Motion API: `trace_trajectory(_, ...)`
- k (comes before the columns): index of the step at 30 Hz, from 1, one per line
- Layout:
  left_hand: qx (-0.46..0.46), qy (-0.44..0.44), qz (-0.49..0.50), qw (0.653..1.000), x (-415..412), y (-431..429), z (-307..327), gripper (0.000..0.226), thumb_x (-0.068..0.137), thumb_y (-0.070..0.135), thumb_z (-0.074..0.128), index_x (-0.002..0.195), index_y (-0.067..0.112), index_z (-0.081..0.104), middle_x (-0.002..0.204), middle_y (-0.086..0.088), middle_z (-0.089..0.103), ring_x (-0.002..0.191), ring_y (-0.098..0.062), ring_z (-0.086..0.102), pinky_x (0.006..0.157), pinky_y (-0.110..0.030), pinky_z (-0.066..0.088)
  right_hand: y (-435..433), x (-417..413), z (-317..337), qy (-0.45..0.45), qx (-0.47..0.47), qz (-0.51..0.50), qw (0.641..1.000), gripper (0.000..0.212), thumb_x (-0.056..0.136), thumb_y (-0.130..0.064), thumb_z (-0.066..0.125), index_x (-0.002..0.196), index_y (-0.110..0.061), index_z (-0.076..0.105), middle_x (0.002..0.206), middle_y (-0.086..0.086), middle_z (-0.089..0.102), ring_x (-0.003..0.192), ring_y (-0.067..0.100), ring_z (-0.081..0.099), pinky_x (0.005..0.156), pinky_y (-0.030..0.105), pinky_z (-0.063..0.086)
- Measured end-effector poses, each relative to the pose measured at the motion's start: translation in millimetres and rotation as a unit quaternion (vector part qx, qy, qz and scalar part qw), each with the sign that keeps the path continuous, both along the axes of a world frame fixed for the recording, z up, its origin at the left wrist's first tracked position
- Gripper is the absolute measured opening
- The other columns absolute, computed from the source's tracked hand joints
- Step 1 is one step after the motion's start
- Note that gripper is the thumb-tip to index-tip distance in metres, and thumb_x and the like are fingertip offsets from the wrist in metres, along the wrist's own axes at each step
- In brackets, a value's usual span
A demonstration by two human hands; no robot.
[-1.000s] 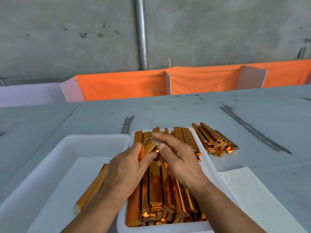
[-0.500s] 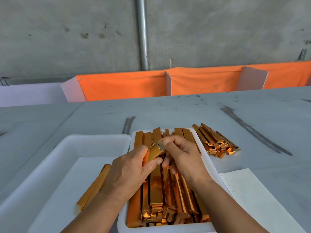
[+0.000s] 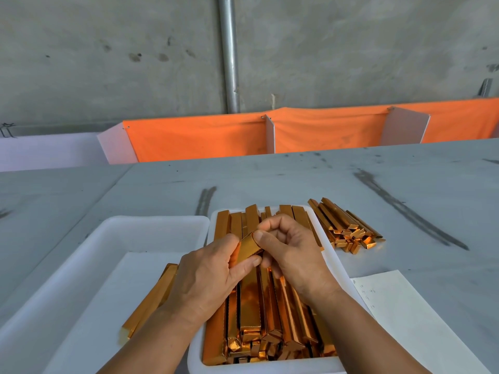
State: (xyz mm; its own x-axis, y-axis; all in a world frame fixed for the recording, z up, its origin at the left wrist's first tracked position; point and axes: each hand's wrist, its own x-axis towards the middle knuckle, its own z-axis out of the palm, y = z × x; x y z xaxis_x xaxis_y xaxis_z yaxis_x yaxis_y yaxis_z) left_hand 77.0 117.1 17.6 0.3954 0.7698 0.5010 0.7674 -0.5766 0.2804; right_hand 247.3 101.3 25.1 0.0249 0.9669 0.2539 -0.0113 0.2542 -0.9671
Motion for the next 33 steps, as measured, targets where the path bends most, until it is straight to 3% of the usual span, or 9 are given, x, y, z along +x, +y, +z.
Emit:
trace_trajectory(9, -0.004, -0.007, -0.004, 1.000, -0.8, 0.6, -1.3, 0.054, 0.079, 0.077, 0.031, 0.093, 0.028, 0.050, 0.065, 0.015, 0.043, 0.060, -0.007, 0.051, 0.055, -0.016, 0.039, 3.6, 3.3, -4.0, 0.009, 0.004, 0.000, 1.000, 0.008, 0.096, -0.017, 0.062, 0.089, -0.018, 0.065, 0.059, 0.008, 0.065, 0.040, 0.014, 0.050, 0.043, 0.021, 0.045)
trace_trajectory(16, -0.006, -0.009, -0.004, 1.000, -0.9, 0.6, -2.1, 0.046, 0.079, 0.076, 0.034, 0.091, 0.033, 0.044, 0.063, 0.016, 0.039, 0.059, -0.006, 0.049, 0.055, -0.014, 0.034, 3.7, 3.1, -3.9, 0.012, 0.003, 0.004, 1.000, 0.009, 0.094, -0.015, 0.065, 0.087, -0.020, 0.067, 0.061, 0.010, 0.066, 0.041, 0.014, 0.054, 0.043, 0.021, 0.046)
trace_trajectory(33, -0.001, -0.021, 0.006, 1.000, -0.1, 0.7, -1.2, 0.049, 0.083, 0.071, 0.037, 0.096, 0.026, 0.054, 0.064, 0.016, 0.043, 0.057, -0.006, 0.050, 0.053, -0.010, 0.030, 1.7, 2.9, -3.0, 0.001, 0.003, 0.015, 1.000, 0.009, 0.095, -0.016, 0.064, 0.096, -0.019, 0.072, 0.062, 0.006, 0.068, 0.046, 0.014, 0.059, 0.053, 0.021, 0.051)
